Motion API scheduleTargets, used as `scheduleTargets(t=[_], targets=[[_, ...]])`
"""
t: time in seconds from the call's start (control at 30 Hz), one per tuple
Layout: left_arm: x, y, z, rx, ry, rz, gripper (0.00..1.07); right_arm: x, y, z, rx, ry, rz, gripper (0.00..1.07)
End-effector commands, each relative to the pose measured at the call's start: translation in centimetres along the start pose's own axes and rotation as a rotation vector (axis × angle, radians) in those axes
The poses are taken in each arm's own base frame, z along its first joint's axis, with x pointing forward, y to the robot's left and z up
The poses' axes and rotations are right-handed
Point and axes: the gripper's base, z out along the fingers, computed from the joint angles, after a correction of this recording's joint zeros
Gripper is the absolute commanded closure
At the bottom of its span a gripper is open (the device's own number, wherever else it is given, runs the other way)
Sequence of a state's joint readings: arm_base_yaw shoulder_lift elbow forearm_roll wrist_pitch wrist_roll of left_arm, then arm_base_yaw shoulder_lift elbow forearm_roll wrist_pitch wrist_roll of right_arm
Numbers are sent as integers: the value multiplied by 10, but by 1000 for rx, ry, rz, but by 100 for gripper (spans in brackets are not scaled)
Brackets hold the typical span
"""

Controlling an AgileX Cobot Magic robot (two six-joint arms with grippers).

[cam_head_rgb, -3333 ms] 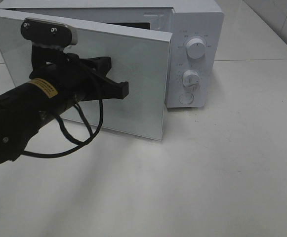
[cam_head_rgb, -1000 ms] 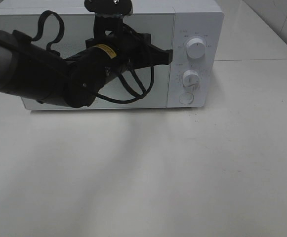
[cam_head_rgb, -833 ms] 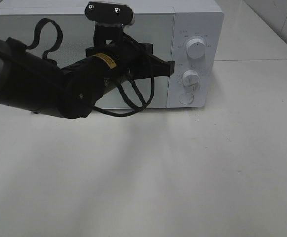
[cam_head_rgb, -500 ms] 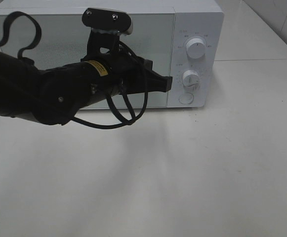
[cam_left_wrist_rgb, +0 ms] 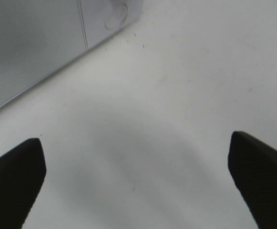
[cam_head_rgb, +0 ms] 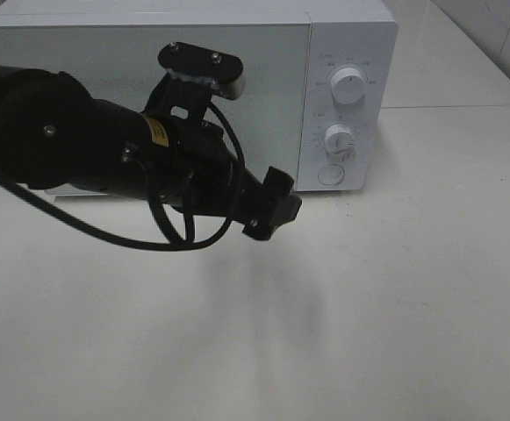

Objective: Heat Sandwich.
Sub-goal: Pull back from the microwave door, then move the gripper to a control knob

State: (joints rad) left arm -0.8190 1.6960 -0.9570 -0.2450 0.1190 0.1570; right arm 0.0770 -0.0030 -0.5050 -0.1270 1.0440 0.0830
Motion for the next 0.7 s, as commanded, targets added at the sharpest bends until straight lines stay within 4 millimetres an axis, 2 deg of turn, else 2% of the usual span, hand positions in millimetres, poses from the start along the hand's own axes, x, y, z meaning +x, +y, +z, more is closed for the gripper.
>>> scheduleTargets(t=[0.03,0.13,0.3,0.4,0.43,0.47,0.53,0.57,0.6,0.7], targets=[[3,-2,-15,12,82,43,5,2,0,-3,6,-33,6,31],[4,6,-32,10,145,5,5,2,0,-3,6,-33,6,31],[6,20,-44,-12,203,-67,5,2,0,-3,6,-33,6,31],[10,43,-62,-54,272,-162,5,2,0,-3,6,-33,7,31],[13,56,-72,-77,309,-201,5,2,0,-3,6,-33,7,31],[13,56,-72,-77,309,-201,5,2,0,-3,6,-33,7,31],[16,68,-82,-100,338,-238,5,2,0,-3,6,-33,7,31],[19,81,-93,-127,365,-276,5,2,0,-3,6,-33,7,31],[19,81,-93,-127,365,-276,5,2,0,-3,6,-33,7,31],[23,98,-110,-165,377,-333,5,2,0,-3,6,-33,7,31]])
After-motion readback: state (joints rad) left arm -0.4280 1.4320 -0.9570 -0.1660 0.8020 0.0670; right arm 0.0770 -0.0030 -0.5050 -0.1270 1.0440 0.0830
